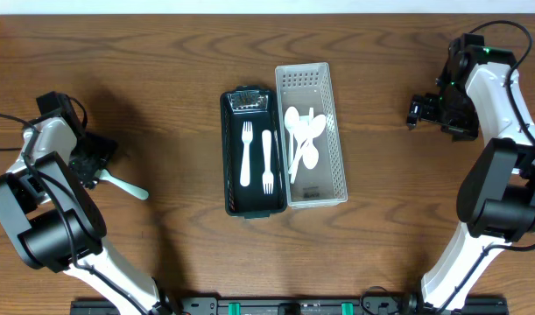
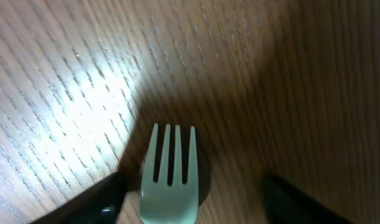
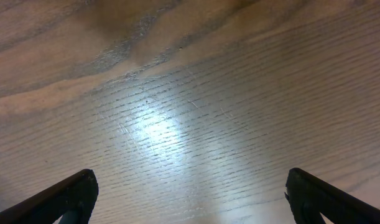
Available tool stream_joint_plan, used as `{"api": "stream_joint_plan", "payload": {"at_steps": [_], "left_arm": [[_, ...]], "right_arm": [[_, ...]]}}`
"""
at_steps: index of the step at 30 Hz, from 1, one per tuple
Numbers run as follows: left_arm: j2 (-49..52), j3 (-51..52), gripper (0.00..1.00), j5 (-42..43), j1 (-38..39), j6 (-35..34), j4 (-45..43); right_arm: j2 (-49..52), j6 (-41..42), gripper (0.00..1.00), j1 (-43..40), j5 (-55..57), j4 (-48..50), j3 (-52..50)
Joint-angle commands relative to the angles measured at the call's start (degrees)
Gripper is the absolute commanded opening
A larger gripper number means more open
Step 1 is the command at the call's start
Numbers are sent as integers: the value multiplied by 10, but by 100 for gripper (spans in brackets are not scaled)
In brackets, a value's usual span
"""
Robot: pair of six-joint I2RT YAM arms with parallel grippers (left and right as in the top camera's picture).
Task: Pack container
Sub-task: 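Lower the left gripper onto the pale green fork and grasp it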
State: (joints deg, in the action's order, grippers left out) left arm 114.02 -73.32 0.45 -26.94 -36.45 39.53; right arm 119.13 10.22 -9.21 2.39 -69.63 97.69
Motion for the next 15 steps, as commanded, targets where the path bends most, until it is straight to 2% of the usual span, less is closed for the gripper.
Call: {"api": "stream_joint_plan", "payload": {"at_steps": [1, 15], "left_arm": [[30, 16, 67, 5, -1, 8, 16], [30, 16, 58, 6, -1, 9, 30]], "right_arm": [[-4, 1, 99, -1, 4, -2, 5], [-4, 5, 98, -1, 4, -2, 5]]}}
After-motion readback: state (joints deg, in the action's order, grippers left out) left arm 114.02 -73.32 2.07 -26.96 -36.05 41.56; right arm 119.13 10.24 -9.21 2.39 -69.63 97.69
